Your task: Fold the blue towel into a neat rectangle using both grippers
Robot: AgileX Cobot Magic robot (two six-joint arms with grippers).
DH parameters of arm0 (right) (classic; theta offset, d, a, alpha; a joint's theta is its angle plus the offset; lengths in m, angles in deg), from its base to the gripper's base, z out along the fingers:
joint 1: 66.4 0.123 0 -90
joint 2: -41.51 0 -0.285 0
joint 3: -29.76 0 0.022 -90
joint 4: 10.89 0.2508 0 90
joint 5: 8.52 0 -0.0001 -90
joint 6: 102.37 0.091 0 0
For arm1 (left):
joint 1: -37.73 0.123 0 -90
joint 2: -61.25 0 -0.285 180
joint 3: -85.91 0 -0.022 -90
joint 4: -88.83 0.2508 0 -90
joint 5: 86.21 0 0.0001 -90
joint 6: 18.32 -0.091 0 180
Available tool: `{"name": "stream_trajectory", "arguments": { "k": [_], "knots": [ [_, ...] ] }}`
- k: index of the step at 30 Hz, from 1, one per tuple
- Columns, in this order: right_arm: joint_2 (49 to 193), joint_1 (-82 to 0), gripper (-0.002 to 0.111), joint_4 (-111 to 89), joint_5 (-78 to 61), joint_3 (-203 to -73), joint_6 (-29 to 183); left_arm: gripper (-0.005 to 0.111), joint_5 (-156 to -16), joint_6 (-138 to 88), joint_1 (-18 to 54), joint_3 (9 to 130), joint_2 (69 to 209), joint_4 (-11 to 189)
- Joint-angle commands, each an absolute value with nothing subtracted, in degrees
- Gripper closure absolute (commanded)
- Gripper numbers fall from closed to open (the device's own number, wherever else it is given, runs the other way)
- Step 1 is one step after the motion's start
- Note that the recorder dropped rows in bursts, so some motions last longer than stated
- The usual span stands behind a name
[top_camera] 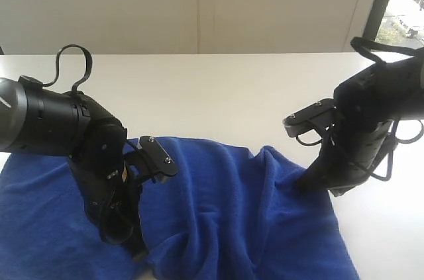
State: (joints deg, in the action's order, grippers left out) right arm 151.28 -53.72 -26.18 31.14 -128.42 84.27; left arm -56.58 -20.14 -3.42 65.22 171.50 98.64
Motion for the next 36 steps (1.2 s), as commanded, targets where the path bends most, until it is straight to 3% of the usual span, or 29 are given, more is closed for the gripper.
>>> {"name": "stream_trajectory", "arguments": {
  "k": [1, 8, 17, 26, 30, 36],
  "knots": [
    [152.81, -54.05, 0.108, -25.59, 27.82, -128.24, 85.41, 0.107, -55.40, -20.22, -3.59, 64.69, 172.58, 98.29],
    [152.70, -54.05, 0.108, -19.72, 18.21, -128.35, 84.21, 0.107, -55.76, -20.22, -3.59, 64.69, 172.59, 98.29],
    [149.97, -49.31, 0.108, -4.39, 13.62, -128.35, 66.49, 0.107, -56.61, -20.33, -3.59, 64.69, 172.59, 98.29],
    [147.55, -44.07, 0.108, -0.90, 18.72, -128.35, 59.40, 0.107, -56.70, -20.33, -3.59, 64.69, 172.59, 98.29],
    [146.32, -45.64, 0.108, -10.89, 15.84, -128.35, 72.20, 0.107, -55.53, -20.33, -3.59, 64.69, 172.59, 98.29],
    [148.14, -51.14, 0.108, -45.89, 21.07, -128.35, 104.86, 0.107, -55.02, -20.33, -3.59, 64.69, 172.59, 98.29]
  ]
}}
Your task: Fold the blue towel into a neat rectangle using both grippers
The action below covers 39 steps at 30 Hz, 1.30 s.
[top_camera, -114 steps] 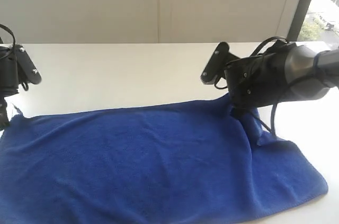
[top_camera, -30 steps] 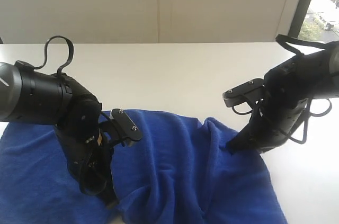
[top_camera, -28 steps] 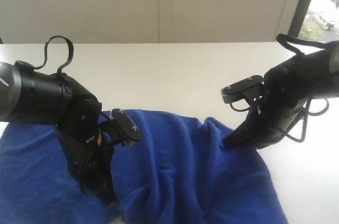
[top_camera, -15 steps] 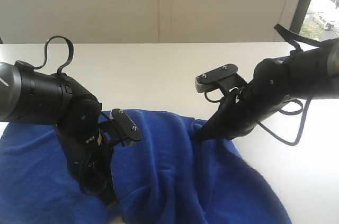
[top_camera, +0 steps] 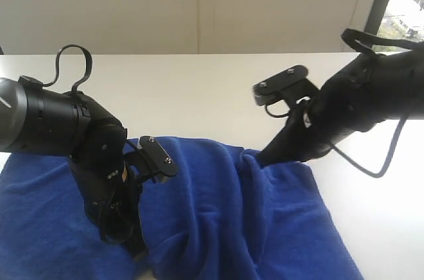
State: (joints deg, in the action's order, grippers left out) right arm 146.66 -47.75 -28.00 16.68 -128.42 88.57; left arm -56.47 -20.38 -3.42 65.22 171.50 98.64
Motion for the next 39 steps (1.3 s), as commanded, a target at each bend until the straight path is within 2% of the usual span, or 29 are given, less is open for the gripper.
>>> {"name": "stream_trajectory", "arguments": {
  "k": [1, 16, 25, 31, 37, 39],
  "knots": [
    [149.13, -51.81, 0.108, -46.49, 21.45, -128.35, 104.71, 0.107, -55.19, -20.33, -3.59, 64.69, 172.59, 98.29],
    [157.42, -52.78, 0.108, -41.77, 12.35, -128.35, 103.58, 0.107, -56.07, -20.33, -3.59, 64.69, 172.59, 98.29],
    [157.04, -50.43, 0.108, -17.42, 9.28, -128.35, 81.03, 0.107, -56.19, -20.33, -3.59, 64.69, 172.59, 98.29],
    [151.53, -43.26, 0.108, -12.18, 8.54, -128.35, 77.32, 0.107, -56.19, -20.33, -3.59, 64.69, 172.59, 98.29],
    [152.19, -35.45, 0.108, -11.73, 8.41, -128.35, 75.16, 0.107, -56.19, -20.33, -3.59, 64.69, 172.59, 98.29],
    [151.04, -35.19, 0.108, -13.55, 8.56, -128.35, 74.78, 0.107, -56.19, -20.33, -3.59, 64.69, 172.59, 98.29]
  ]
}}
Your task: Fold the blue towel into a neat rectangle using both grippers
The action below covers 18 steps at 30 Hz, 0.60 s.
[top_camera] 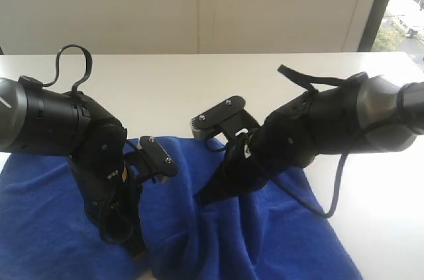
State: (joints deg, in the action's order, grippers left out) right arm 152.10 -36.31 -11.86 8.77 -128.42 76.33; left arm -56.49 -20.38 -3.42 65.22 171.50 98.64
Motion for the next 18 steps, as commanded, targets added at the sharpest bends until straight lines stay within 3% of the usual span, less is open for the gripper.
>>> {"name": "stream_trajectory", "arguments": {
  "k": [1, 4, 8, 18],
  "knots": [
    [149.78, -36.41, 0.108, -16.73, 8.56, -128.47, 76.14, 0.107, -56.19, -20.33, -3.59, 64.69, 172.59, 98.29],
    [148.23, -44.92, 0.108, -33.98, 9.19, -128.59, 94.34, 0.107, -55.52, -20.33, -3.59, 64.69, 172.59, 98.17],
    [151.50, -51.14, 0.108, -40.67, 13.33, -128.59, 100.82, 0.107, -55.41, -20.33, -3.59, 64.69, 172.59, 98.07],
    [156.89, -52.79, 0.108, -40.18, 11.95, -128.39, 99.89, 0.107, -55.51, -20.33, -3.59, 64.69, 172.59, 97.97]
  ]
}}
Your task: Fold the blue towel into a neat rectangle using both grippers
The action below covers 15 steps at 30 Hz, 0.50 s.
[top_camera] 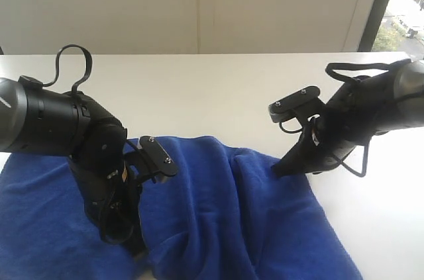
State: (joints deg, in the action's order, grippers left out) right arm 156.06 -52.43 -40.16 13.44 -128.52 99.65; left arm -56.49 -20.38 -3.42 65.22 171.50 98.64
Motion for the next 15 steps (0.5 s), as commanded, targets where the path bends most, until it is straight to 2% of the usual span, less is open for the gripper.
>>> {"name": "stream_trajectory", "arguments": {
  "k": [1, 6, 15],
  "knots": [
    [157.14, -52.79, 0.108, -39.79, 11.39, -128.24, 99.89, 0.107, -55.61, -20.33, -3.59, 64.69, 172.59, 97.97],
    [157.29, -51.53, 0.108, -31.47, 10.11, -128.24, 92.24, 0.107, -56.08, -20.33, -3.59, 64.69, 172.59, 97.97],
    [157.39, -48.76, 0.108, -4.31, 11.88, -128.24, 63.85, 0.107, -56.31, -20.33, -3.59, 64.69, 172.59, 97.97]
  ]
}}
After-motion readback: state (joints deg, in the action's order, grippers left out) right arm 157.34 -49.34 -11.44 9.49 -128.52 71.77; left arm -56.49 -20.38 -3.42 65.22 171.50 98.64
